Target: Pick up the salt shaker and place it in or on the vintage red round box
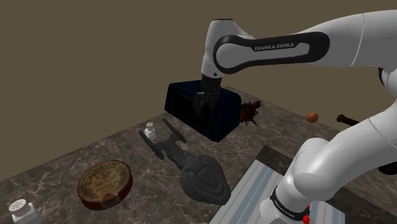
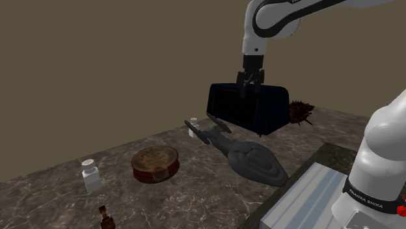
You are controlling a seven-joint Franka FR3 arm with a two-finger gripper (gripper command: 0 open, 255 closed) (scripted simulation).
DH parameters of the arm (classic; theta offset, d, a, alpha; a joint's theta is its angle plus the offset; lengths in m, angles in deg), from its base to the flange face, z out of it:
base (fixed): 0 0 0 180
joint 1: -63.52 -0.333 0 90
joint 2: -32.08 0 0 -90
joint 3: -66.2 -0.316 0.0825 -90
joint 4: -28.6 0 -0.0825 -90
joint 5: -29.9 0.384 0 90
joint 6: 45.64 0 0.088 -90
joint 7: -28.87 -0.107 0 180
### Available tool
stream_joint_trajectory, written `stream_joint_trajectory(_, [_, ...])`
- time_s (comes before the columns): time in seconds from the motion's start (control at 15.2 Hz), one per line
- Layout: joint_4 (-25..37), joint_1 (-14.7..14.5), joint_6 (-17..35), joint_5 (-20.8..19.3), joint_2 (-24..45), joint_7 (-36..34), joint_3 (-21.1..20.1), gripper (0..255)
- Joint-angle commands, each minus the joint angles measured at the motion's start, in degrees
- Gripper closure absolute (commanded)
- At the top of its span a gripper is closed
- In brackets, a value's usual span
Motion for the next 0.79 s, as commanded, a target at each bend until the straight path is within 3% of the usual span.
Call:
stream_joint_trajectory(0.0, [1.42,-0.22,2.78,-0.52,3.79,-1.76,-1.39,0])
stream_joint_trajectory(0.73, [14.73,-1.95,12.74,-8.49,26.45,-13.37,-7.18,0])
